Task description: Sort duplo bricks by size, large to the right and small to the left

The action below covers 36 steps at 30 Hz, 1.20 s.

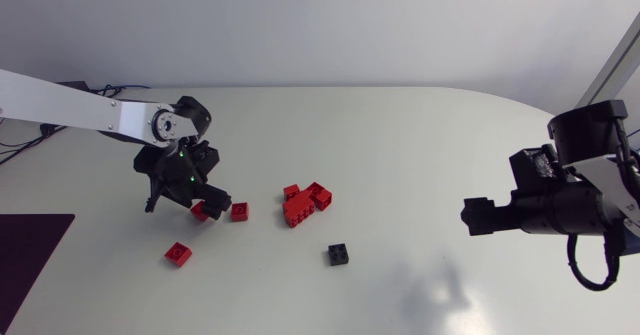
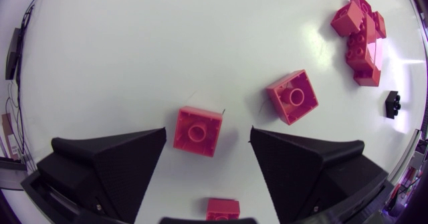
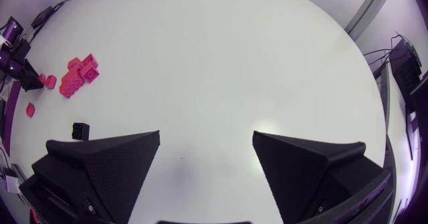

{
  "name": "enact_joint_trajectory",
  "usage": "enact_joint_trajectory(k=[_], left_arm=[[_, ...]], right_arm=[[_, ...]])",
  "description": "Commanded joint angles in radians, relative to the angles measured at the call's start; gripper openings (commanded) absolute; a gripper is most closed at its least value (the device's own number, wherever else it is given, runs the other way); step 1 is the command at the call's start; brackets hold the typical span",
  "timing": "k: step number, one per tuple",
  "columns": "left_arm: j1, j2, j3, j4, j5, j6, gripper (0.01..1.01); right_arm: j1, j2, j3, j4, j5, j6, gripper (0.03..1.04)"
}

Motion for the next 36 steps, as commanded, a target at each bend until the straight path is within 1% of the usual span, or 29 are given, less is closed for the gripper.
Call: enact_joint_trajectory(k=[1, 2, 3, 4, 7, 13, 18, 20, 25, 31, 33, 34, 35, 36], left_arm=[[0.026, 0.023, -0.027, 0.015, 0.008, 0.014, 0.533], [0.035, 0.023, -0.029, 0.021, 0.010, 0.012, 0.462], [0.043, 0.025, -0.030, 0.031, 0.011, 0.012, 0.364], [0.055, 0.026, -0.033, 0.041, 0.014, 0.009, 0.325], [0.069, 0.026, -0.045, 0.042, 0.034, 0.015, 0.300], [0.070, -0.064, -0.148, 0.050, 0.045, 0.038, 0.285], [0.050, -0.245, -0.295, 0.033, 0.068, 0.069, 0.285], [0.052, -0.288, -0.351, 0.033, 0.090, 0.081, 0.285], [0.058, -0.296, -0.394, 0.039, 0.099, 0.086, 0.287], [0.007, -0.297, -0.440, 0.039, 0.106, 0.076, 0.289], [0.001, -0.297, -0.444, 0.042, 0.109, 0.076, 0.308], [0.003, -0.296, -0.437, 0.042, 0.109, 0.076, 0.336], [0.004, -0.296, -0.420, 0.038, 0.109, 0.076, 0.467], [0.007, -0.297, -0.400, 0.033, 0.109, 0.078, 0.695]], right_arm=[[-0.002, -0.007, -0.033, 0.001, 0.009, 0.002, 1.00], [-0.002, -0.007, -0.035, 0.001, 0.009, 0.002, 1.00], [-0.002, -0.007, -0.035, 0.001, 0.009, 0.002, 1.00], [-0.004, -0.009, -0.035, 0.001, 0.009, 0.002, 1.00], [-0.005, -0.015, -0.036, 0.001, 0.009, 0.002, 1.00], [-0.005, -0.023, -0.045, 0.000, 0.011, 0.001, 1.00], [-0.004, -0.032, -0.056, 0.000, 0.011, 0.001, 1.00], [-0.004, -0.035, -0.058, 0.001, 0.009, 0.001, 1.00], [0.012, -0.046, -0.059, -0.002, 0.009, 0.010, 1.00], [0.013, -0.064, -0.073, -0.006, 0.013, 0.009, 1.00], [0.013, -0.067, -0.076, -0.006, 0.013, 0.005, 1.00], [0.013, -0.067, -0.076, -0.006, 0.013, 0.005, 1.00], [0.013, -0.067, -0.076, -0.006, 0.013, 0.004, 1.00], [0.013, -0.067, -0.075, -0.006, 0.013, 0.004, 1.00]])
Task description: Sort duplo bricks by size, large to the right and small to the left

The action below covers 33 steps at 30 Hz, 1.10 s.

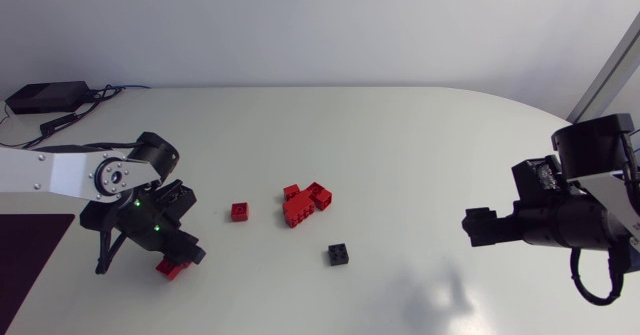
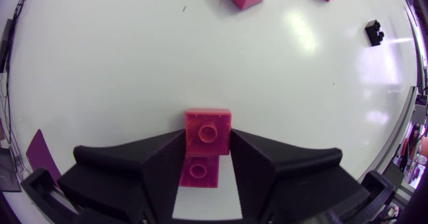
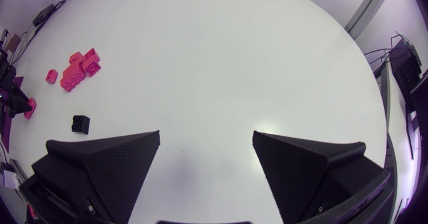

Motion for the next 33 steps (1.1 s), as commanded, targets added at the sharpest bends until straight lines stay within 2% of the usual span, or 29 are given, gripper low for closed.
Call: enact_joint_trajectory(k=[1, 6, 13, 27, 31, 33], left_arm=[[-0.005, 0.006, 0.020, -0.030, 0.021, 0.011, 0.975], [-0.039, 0.034, 0.181, -0.058, 0.021, 0.005, 0.989], [-0.120, 0.250, 0.394, -0.098, 0.018, -0.082, 0.987], [-0.140, 0.357, 0.386, 0.040, 0.021, -0.115, 0.980], [-0.157, 0.391, 0.395, 0.045, 0.027, -0.119, 0.893], [-0.161, 0.400, 0.395, 0.046, 0.027, -0.119, 0.784]], right_arm=[[0.006, -0.005, -0.021, -0.006, 0.013, 0.004, 1.00], [0.006, -0.005, -0.023, -0.007, 0.017, 0.001, 1.00], [0.006, 0.006, -0.026, 0.001, 0.029, -0.004, 1.00], [0.004, 0.026, -0.033, 0.016, 0.034, -0.007, 1.00], [0.001, 0.026, -0.037, 0.016, 0.037, -0.009, 1.00], [-0.002, 0.026, -0.037, 0.016, 0.037, -0.010, 1.00]])
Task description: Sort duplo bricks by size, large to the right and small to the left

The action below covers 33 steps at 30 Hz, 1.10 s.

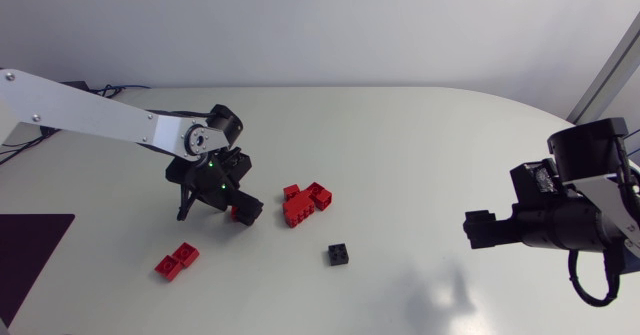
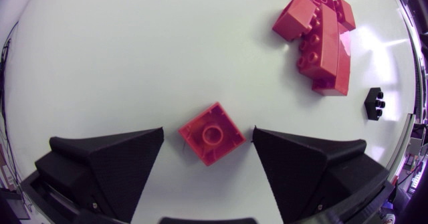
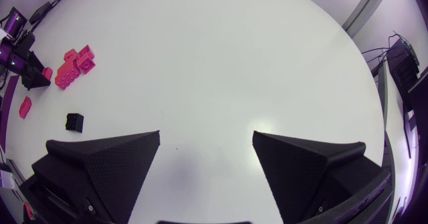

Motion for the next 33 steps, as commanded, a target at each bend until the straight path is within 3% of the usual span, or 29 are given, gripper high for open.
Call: enact_joint_trajectory(k=[1, 3, 4, 14, 22, 28, 33], left_arm=[[-0.011, 0.038, 0.005, 0.001, 0.012, -0.031, 0.669], [-0.006, 0.028, -0.006, 0.022, 0.014, -0.032, 0.357], [-0.003, 0.018, -0.015, 0.033, 0.014, -0.038, 0.338], [0.017, -0.034, -0.070, 0.052, 0.014, -0.021, 0.307], [0.055, -0.176, -0.185, 0.013, 0.011, 0.008, 0.300], [0.127, -0.288, -0.268, -0.011, 0.011, 0.052, 0.300], [0.196, -0.256, -0.320, 0.013, 0.006, 0.086, 0.307]], right_arm=[[-0.002, 0.011, -0.024, 0.001, 0.012, -0.006, 1.00], [-0.002, 0.011, -0.025, 0.001, 0.012, -0.006, 1.00], [-0.002, 0.011, -0.027, 0.001, 0.012, -0.006, 1.00], [0.001, 0.002, -0.036, 0.001, 0.013, -0.005, 1.00], [0.000, -0.007, -0.037, -0.001, 0.015, -0.006, 1.00], [0.017, -0.009, -0.036, -0.002, 0.013, -0.003, 1.00], [0.032, -0.013, -0.037, -0.012, 0.015, 0.000, 1.00]])
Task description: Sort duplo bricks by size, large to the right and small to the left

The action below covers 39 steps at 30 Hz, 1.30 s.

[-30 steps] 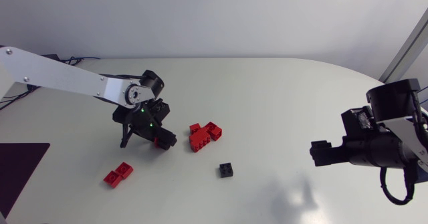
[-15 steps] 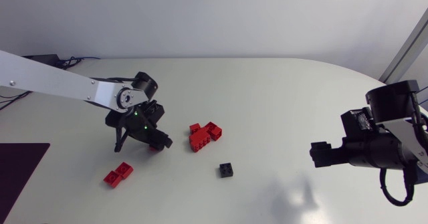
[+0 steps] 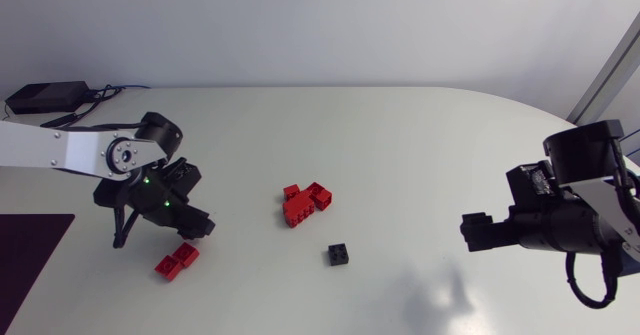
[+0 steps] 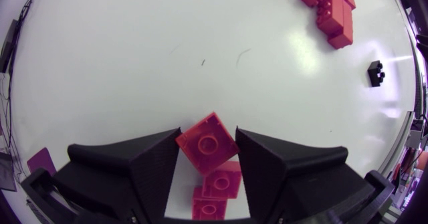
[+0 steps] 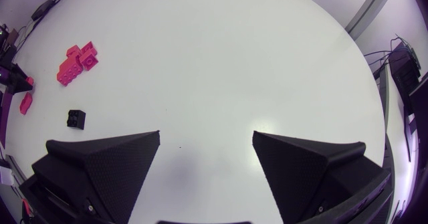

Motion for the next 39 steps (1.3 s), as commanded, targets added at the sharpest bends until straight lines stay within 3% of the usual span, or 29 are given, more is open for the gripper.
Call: enact_joint_trajectory(k=[1, 3, 4, 6, 7, 13, 18, 22, 25, 31, 39], left_arm=[[0.028, 0.038, -0.045, 0.011, 0.001, 0.032, 0.320], [0.039, 0.071, -0.040, 0.013, -0.010, 0.039, 0.387], [0.039, 0.087, -0.034, 0.011, -0.013, 0.039, 0.521], [0.035, 0.111, -0.025, 0.002, -0.023, 0.038, 0.916], [0.029, 0.116, -0.024, 0.001, -0.027, 0.038, 0.980], [-0.021, 0.062, 0.078, -0.076, -0.025, 0.039, 0.980], [-0.207, -0.016, 0.167, -0.101, -0.022, 0.038, 0.969], [-0.376, 0.018, 0.191, -0.081, -0.020, 0.049, 0.969], [-0.459, 0.047, 0.207, -0.064, 0.016, 0.075, 0.956], [-0.535, 0.137, 0.291, -0.055, 0.142, 0.112, 0.956], [-0.595, 0.266, 0.434, -0.038, 0.202, 0.133, 0.957]], right_arm=[[0.012, -0.014, -0.031, -0.011, 0.013, 0.000, 1.00], [0.013, -0.020, -0.031, -0.014, 0.015, 0.000, 1.00], [0.013, -0.023, -0.031, -0.019, 0.015, 0.000, 1.00], [0.013, -0.026, -0.029, -0.025, 0.015, 0.000, 1.00], [0.013, -0.029, -0.028, -0.027, 0.015, 0.000, 1.00], [0.018, -0.029, -0.022, -0.027, 0.018, -0.002, 1.00], [0.016, -0.029, -0.019, -0.031, 0.027, -0.002, 1.00], [0.016, -0.029, -0.023, -0.031, 0.027, 0.001, 1.00], [0.018, -0.029, -0.023, -0.031, 0.027, 0.006, 1.00], [0.009, -0.036, -0.035, -0.033, 0.028, 0.006, 1.00], [0.009, -0.045, -0.051, -0.028, 0.028, 0.006, 1.00]])
